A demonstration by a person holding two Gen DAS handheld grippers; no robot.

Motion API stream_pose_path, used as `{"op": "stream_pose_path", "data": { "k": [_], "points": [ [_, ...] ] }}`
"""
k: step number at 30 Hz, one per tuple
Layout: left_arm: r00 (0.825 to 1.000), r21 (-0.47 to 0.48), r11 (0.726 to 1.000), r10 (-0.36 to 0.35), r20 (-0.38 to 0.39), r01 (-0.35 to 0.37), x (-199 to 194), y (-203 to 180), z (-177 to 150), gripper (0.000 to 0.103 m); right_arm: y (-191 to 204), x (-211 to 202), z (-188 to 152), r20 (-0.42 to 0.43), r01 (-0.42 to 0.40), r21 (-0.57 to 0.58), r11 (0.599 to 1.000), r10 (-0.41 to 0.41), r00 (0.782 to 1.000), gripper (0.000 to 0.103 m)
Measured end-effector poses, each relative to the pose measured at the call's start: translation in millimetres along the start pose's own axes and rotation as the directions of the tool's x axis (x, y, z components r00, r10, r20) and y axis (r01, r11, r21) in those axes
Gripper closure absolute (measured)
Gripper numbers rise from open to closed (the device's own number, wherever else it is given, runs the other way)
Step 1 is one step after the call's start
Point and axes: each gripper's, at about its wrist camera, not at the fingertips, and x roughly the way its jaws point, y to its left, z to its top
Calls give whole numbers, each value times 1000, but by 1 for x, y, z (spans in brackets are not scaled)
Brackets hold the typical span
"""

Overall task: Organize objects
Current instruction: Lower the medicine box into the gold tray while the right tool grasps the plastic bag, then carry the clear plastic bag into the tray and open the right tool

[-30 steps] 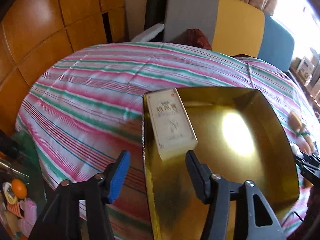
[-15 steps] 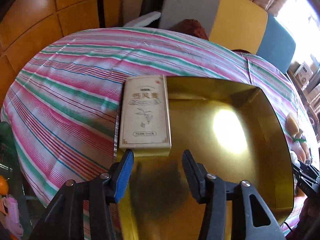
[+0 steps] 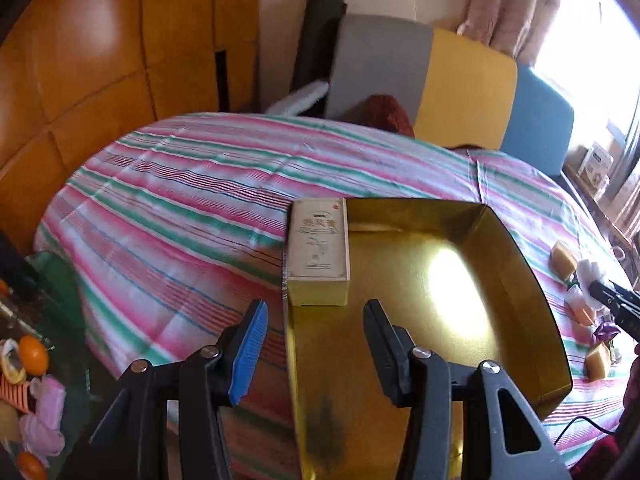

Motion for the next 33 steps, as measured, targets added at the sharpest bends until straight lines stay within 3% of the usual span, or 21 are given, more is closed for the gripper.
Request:
{"op": "stream_pose_path", "data": {
  "k": [3,8,15,22,29,33],
  "points": [
    [999,-15,1000,22,27,-22,-12,8,-3,53,27,-9,6,23,-57,-40,998,58,998,60],
    [999,-31,999,10,34,-9,-22,18,-8,53,84,-7,6,-14,-186,-117,976,186,982,60],
    [999,-32,999,18,38,-17,-27,28,-15,53,161,25,-4,-155,-356,-170,919,331,931,59],
    [999,-50,998,24,28,-23,-22,40,-19,53,217,69,-4,-277,-400,-218,890,337,900,59],
    [1000,-73,997,24,11,-23,-18,49,-23,53,259,99,-2,-311,-351,-239,905,271,911,56],
    [1000,-74,997,28,11,-27,-17,52,-22,53,267,101,4,-292,-375,-213,902,307,906,52]
  ]
}}
